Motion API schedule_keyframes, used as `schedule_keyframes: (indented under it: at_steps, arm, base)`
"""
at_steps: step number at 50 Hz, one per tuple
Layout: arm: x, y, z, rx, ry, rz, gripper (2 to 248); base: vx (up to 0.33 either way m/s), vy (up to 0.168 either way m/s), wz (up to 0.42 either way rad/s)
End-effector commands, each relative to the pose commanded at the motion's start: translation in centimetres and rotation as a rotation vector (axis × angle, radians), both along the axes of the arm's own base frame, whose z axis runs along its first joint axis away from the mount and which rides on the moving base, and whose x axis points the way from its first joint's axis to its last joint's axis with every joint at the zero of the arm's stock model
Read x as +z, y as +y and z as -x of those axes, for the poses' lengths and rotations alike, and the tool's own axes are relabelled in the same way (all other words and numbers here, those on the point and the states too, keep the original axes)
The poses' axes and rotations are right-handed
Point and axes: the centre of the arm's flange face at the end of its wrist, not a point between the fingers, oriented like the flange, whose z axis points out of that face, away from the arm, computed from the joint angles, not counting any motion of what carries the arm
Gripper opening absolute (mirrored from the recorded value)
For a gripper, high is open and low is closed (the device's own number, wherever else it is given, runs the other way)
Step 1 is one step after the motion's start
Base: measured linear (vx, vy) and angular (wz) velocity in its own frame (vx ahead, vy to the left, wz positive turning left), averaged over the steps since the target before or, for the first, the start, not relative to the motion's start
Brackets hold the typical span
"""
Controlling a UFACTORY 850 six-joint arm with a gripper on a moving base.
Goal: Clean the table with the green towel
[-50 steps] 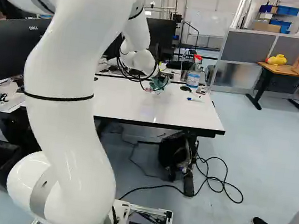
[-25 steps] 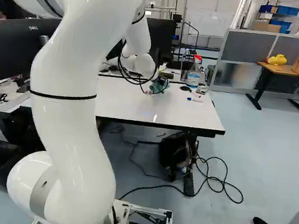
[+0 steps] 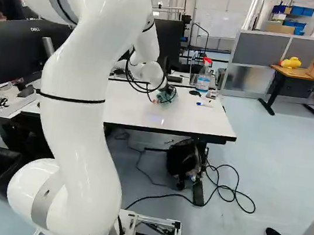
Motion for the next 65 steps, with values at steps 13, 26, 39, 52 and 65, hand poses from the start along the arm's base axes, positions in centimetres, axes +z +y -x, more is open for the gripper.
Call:
schedule_keyframes:
  at_steps: [13,26,39,52,65]
  arm:
    - [-1.6,0.0,-0.3,0.0,0.024,-0.003,53]
    - [-1.6,0.0,-0.3,0.0,0.024,-0.003,53]
    - [-1.6,0.0,-0.3,0.0,0.026,-0.003,53]
    - [-1.7,0.0,-0.3,0.001,0.036,-0.005,53]
    - [-1.8,0.0,-1.9,0.003,0.024,-0.004,53]
  base:
    - [0.0,0.0,0.0]
    - [0.0,0.0,0.0]
    - [0.0,0.0,0.0]
    - [0.0,0.0,0.0]
    - [0.0,0.0,0.0]
